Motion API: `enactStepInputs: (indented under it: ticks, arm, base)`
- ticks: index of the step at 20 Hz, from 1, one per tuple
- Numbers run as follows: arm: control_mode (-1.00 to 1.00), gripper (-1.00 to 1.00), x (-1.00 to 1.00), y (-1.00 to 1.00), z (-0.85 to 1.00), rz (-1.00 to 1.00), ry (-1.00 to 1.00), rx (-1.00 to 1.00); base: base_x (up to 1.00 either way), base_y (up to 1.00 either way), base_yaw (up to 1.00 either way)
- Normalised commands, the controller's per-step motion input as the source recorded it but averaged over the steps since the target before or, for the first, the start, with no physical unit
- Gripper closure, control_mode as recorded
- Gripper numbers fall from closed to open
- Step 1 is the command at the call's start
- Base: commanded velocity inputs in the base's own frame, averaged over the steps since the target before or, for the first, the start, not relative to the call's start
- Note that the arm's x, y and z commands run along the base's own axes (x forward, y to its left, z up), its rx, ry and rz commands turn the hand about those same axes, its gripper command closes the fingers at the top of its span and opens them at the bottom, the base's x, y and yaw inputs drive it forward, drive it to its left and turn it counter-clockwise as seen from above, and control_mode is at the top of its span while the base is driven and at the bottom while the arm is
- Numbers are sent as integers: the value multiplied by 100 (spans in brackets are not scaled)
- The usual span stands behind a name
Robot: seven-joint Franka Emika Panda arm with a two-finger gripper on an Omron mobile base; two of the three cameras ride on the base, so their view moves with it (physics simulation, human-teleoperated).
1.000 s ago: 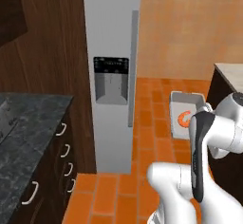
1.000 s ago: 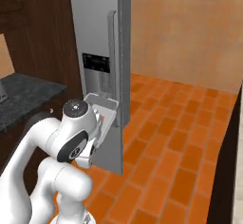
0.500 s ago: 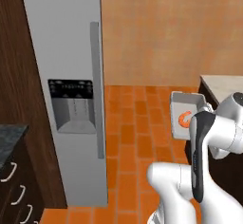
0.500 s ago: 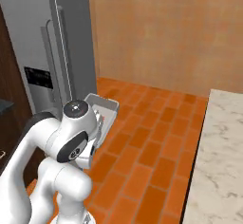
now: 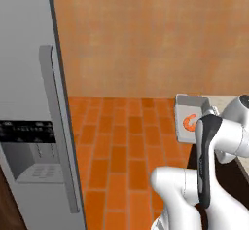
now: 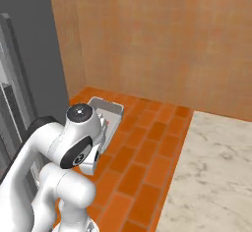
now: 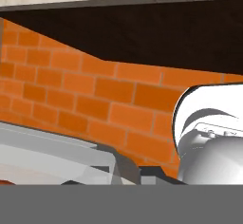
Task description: Take the meat container that has the shrimp and place it on the second highest rack of the freezer. Then take the vegetable container that has the sweet potato and bell pepper and place it on the highest rack of the freezer.
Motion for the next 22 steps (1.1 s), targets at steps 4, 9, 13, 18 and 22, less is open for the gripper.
enactStepInputs:
  ticks: [4,9,13,18,22]
  arm:
    - [100,100,0,0,0,0,0,0]
    - [100,100,0,0,0,0,0,0]
    - [100,100,0,0,0,0,0,0]
    - [100,100,0,0,0,0,0,0]
    - [100,100,0,0,0,0,0,0]
  base:
    - [100,-38,0]
    - [100,-39,0]
    - [100,-41,0]
    - [100,-56,15]
    - [56,-21,80]
